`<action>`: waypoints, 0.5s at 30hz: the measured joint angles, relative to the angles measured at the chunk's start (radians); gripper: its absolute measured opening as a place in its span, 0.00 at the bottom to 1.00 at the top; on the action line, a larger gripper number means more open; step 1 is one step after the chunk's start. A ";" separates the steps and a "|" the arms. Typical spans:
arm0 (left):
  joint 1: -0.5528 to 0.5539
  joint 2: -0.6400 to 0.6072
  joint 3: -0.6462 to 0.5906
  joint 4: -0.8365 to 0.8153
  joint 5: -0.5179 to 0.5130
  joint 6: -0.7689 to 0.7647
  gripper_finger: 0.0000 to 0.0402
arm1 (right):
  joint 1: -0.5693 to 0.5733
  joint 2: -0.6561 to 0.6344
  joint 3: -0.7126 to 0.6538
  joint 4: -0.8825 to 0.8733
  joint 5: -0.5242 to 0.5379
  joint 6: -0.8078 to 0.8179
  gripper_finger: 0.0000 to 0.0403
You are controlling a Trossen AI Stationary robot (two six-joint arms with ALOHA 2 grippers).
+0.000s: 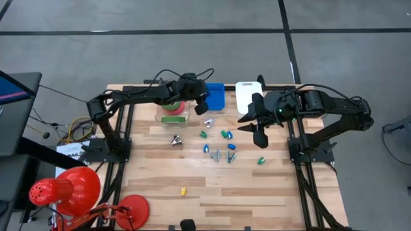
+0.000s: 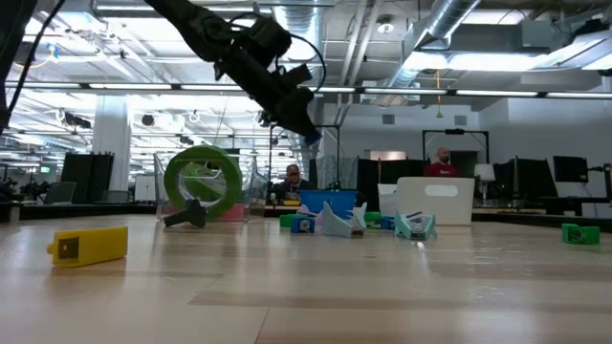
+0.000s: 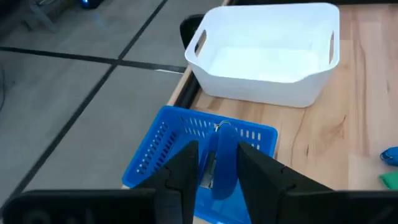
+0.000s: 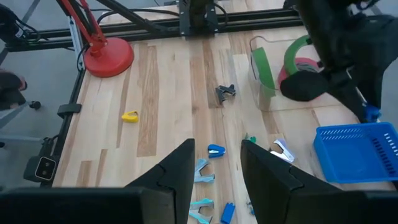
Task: Pick and place Stapler, Stapler remover, tape
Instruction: Put the blue stapler into the blue bin
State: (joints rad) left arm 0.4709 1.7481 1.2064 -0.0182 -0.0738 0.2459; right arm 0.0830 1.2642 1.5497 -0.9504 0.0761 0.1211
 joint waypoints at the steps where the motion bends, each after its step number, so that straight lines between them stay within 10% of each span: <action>1: 0.000 0.006 0.000 0.001 0.000 0.000 0.24 | 0.000 0.000 0.000 0.000 0.000 0.000 0.30; 15: 0.000 0.024 0.000 0.069 0.000 0.000 0.24 | 0.000 0.000 0.000 -0.026 0.000 0.000 0.30</action>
State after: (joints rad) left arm 0.4709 1.7725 1.2068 0.0503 -0.0734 0.2459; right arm 0.0830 1.2640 1.5497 -0.9761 0.0757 0.1211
